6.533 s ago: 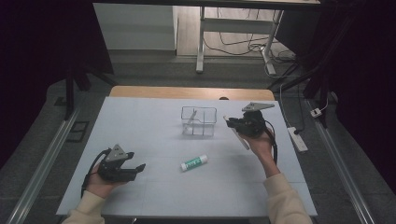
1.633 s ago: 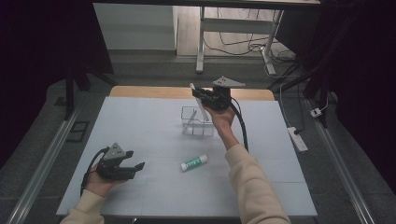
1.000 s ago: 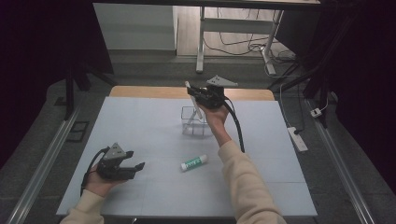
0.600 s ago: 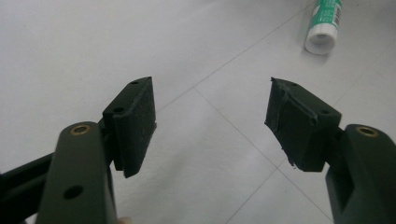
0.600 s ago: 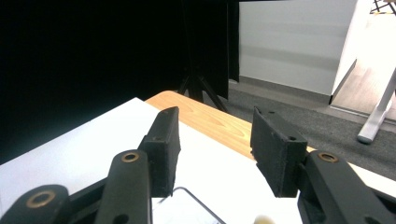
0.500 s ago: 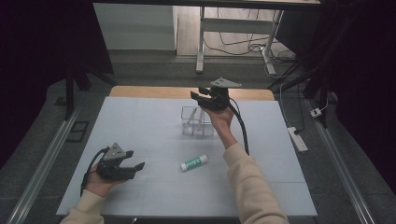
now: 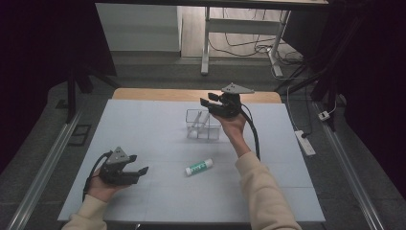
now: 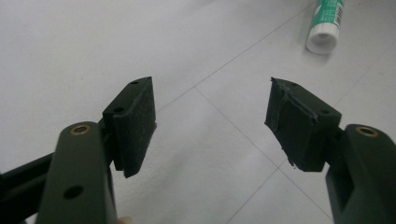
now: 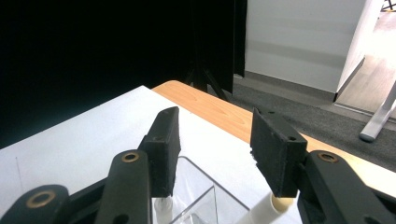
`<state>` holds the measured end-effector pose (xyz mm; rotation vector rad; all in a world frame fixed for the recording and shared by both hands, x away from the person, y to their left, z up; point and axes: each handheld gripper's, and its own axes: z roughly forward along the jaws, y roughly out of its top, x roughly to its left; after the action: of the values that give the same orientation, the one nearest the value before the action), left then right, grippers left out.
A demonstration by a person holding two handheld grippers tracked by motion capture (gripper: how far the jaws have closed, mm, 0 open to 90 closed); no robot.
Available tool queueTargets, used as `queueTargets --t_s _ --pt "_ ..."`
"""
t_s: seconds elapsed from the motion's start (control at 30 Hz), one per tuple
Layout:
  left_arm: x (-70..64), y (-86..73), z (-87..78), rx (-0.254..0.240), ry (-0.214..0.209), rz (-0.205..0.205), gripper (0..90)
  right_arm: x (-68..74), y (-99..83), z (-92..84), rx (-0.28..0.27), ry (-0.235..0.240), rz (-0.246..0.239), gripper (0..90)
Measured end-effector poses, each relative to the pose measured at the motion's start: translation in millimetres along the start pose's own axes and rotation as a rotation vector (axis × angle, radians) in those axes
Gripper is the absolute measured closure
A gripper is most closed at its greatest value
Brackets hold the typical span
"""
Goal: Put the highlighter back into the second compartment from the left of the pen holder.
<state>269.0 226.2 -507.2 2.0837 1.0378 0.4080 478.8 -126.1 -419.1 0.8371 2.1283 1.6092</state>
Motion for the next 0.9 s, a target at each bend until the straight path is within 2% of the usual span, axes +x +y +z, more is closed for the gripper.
queueTargets --t_s 0.4,0.9 --pt "0.0 0.1 0.4 0.000 0.000 0.002 33.2 -6.7 -12.8 -30.2 0.016 0.006 0.003 51.7" --pt "-0.6 0.2 0.9 0.004 0.005 0.003 33.2 -5.9 -39.0 -70.6 0.056 0.021 -0.017 51.0"
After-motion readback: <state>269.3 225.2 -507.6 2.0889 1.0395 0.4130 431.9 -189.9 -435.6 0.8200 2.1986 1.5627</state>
